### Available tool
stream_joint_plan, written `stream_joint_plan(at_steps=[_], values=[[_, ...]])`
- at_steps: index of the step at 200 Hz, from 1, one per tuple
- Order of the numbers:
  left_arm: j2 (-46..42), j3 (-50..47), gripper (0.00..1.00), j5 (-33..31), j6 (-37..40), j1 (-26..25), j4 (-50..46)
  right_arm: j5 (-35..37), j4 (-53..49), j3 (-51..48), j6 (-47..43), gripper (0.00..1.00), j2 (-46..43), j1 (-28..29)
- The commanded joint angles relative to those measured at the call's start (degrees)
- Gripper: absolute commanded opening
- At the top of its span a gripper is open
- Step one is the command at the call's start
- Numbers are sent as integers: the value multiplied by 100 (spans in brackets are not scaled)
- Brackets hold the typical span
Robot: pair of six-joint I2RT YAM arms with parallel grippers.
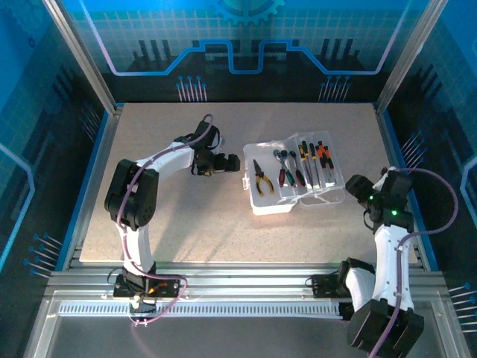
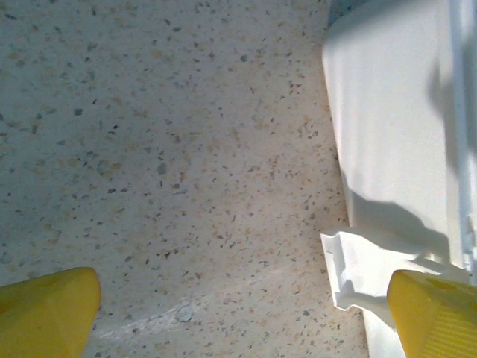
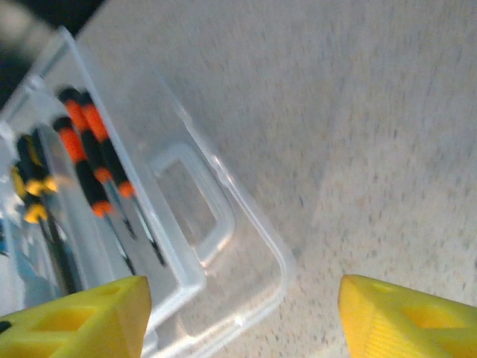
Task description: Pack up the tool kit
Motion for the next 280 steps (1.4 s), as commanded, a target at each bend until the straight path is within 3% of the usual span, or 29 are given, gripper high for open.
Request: stream_joint_plan(at_steps=[1,81,145,176,219,267,280], values=[[38,135,99,188,-144,-1,185,-412,10,-356,247,63,107,-75],[120,146,99,207,-154,-3,226,-400,998,-742,411,52,1001,66],[205,188,99,233,-149,-1,203,776,1595,-535,274,42,1759,1012],[222,202,99,212,-127,-1,160,1195,1644,-417,169,39,2127,1295],[265,223,99,222,-138,-1,168,1532,1396,-131,-4,23,2308,1423],[266,223,99,249,-134,-1,183,1559,1131,359,-200,21,3023,1451],[280,210,99,268,-136,-1,203,1510,1102,487,-231,10,3217,1474]])
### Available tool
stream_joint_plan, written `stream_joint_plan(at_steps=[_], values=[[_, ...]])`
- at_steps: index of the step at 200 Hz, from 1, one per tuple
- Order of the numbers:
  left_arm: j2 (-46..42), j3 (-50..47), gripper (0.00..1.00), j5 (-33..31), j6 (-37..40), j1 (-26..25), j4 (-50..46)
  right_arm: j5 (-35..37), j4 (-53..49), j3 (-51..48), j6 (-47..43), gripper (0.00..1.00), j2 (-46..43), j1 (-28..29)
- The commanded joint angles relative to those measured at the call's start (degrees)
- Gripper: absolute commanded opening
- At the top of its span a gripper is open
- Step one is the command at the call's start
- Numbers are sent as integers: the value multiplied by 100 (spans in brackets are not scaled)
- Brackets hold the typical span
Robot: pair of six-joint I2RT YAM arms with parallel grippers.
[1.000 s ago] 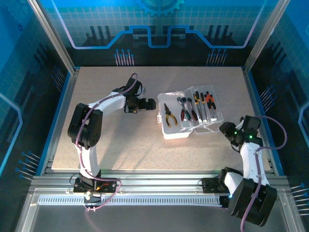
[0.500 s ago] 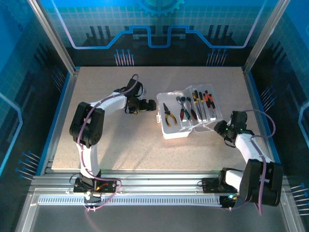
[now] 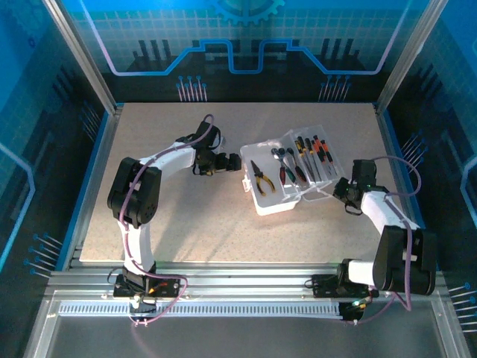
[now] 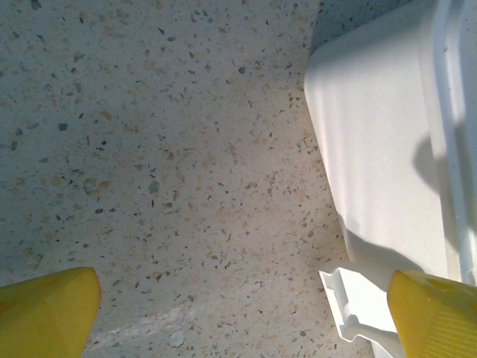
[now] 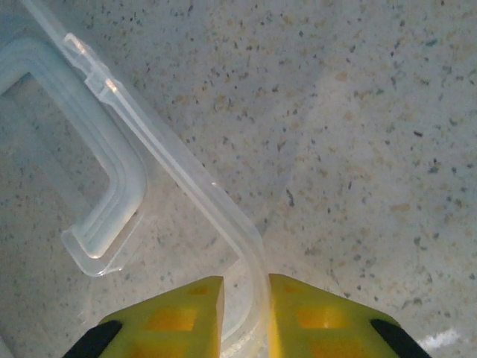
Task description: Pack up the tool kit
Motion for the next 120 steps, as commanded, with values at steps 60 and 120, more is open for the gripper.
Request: stream_joint_plan(at_steps=[60,120], values=[[163,-9,99,204,-3,8,107,595,-360,323,-291,0,-37,618],[503,73,99,315,-35,16,175,1818,-1256,792,-685,0,-1208,1478]])
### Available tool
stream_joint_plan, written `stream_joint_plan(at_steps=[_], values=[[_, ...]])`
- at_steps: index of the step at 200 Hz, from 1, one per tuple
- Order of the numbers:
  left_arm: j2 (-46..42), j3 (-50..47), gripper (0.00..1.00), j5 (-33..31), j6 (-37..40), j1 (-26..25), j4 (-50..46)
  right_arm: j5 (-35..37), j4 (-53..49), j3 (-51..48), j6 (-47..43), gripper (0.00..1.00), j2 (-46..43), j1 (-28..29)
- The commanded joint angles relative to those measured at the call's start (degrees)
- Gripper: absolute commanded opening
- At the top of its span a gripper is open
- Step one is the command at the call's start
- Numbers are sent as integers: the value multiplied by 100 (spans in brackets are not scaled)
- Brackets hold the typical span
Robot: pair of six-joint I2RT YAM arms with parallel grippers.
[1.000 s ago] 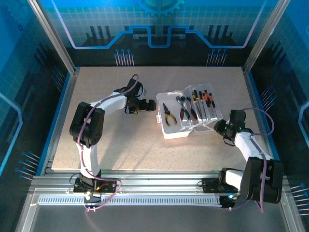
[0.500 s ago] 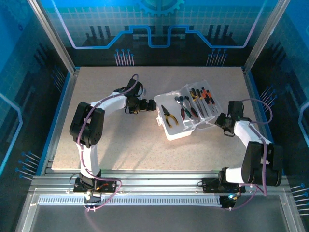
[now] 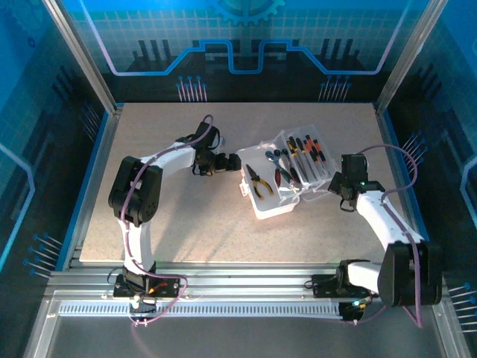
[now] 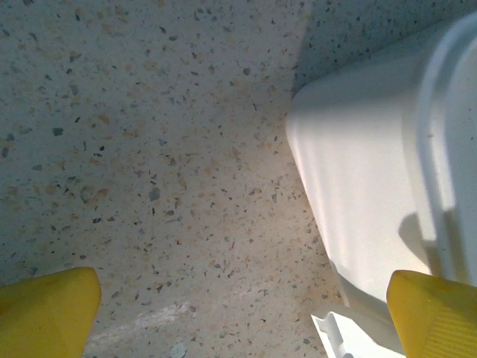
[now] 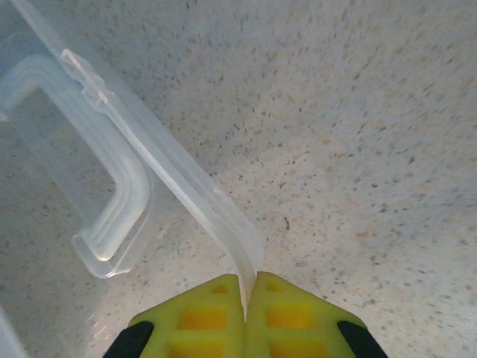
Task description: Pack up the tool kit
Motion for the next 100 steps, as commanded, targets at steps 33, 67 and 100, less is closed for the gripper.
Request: stream_joint_plan(at_steps=[33,67,100], values=[[520,173,99,250,-66,-38,120,834,-1150,788,-523,0,-718,1300],[675,262,99,282,-93,-38,151,1584,-1705,1211,-336,0,-774,2376],[789,302,99,302,-105,-33,180,1962,-2128,1546,-22,0,-600,3309]])
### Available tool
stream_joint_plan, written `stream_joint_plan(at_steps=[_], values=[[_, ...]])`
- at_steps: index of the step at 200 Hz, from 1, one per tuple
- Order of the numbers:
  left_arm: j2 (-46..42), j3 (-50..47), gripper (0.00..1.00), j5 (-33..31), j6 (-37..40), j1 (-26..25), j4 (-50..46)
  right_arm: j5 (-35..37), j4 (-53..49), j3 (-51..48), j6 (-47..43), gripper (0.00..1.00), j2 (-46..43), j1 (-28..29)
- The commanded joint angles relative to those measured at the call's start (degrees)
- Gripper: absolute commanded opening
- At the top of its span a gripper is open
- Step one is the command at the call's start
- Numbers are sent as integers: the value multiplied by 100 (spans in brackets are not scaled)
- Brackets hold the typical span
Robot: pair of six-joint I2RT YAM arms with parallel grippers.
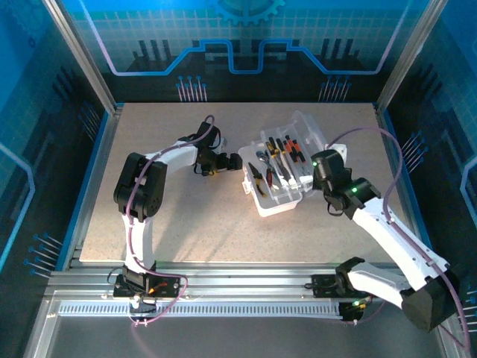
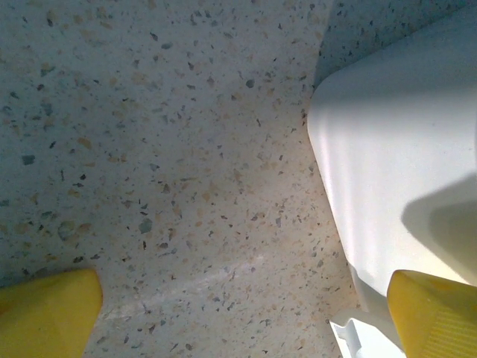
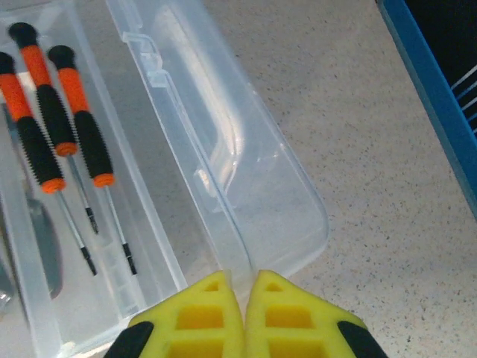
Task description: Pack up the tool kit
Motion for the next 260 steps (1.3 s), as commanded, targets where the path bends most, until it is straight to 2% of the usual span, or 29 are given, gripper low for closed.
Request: stream_joint_plan(at_steps=[1,64,71,81,96,130,146,162,184,204,230,260], values=[[417,71,99,63,-93,-90,113,63,-514,267,195,0,166,674],[337,34,99,-26,-51,20,93,442,-1101,1012,1180,0,1282,2691],[300,6,99,-61,-56,58,67,429,-1174,1132,1263,11,1371,2841],[225,-33,99,-177,-60,141,-37,404,-1233,1301,1322,36,1432,3029],[49,-184,99,-410,-97,366,-168,312,-1411,1626,1342,59,1433,3204],[-471,-597,99,-590,-28,798,-187,180,-1702,2270,1063,73,1179,3298],[-683,-688,99,-716,79,822,-267,-108,-1439,2190,667,80,1046,2918],[-915,-898,99,-732,186,814,-225,-841,-738,1823,114,100,1053,2046],[-1337,-1462,99,-606,582,698,166,-2077,513,1347,-514,100,1421,644],[-1796,-2037,99,-775,1078,349,611,-2965,1124,1394,-906,100,2095,-152],[-2163,-2338,99,-766,1527,-136,896,-4151,1483,1680,-1107,100,2916,-817],[-2044,-2153,99,-991,2098,-745,752,-5062,1477,2128,-1299,100,3654,-1069]])
